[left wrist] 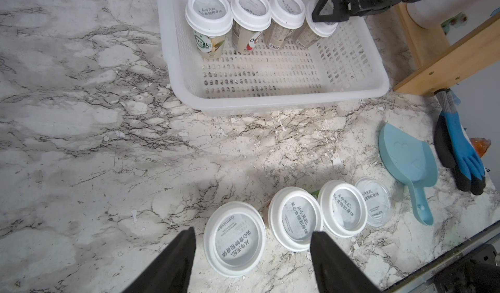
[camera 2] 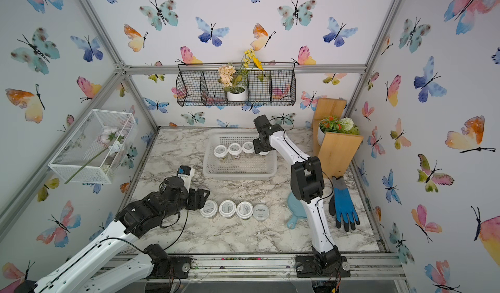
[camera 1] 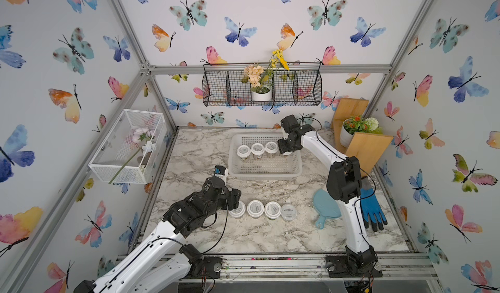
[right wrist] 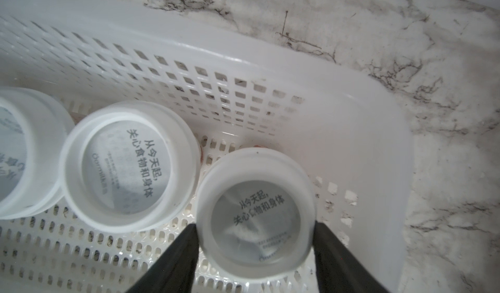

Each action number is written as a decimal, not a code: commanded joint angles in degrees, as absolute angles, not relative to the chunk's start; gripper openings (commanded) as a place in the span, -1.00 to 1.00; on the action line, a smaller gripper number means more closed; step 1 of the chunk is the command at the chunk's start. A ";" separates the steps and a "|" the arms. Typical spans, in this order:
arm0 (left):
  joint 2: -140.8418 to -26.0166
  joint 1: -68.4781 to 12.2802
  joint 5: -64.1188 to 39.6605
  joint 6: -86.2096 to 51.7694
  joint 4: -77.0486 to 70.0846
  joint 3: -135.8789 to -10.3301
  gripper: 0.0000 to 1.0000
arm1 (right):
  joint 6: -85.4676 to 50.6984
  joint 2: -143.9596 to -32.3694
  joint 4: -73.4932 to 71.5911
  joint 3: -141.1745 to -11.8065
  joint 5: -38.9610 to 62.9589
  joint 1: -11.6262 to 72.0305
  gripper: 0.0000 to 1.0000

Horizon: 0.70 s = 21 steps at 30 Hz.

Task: Put the yogurt in the basket
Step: Place the yogurt in the basket.

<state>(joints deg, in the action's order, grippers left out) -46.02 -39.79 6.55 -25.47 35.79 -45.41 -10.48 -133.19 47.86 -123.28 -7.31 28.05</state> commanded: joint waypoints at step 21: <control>-48.15 -40.26 7.14 -25.22 35.88 -44.99 0.51 | -11.47 -107.05 37.75 -100.36 3.33 27.84 0.97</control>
<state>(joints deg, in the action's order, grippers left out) -47.57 -39.90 6.57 -25.50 35.83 -45.41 -10.94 -112.12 41.28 -105.06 -1.45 28.05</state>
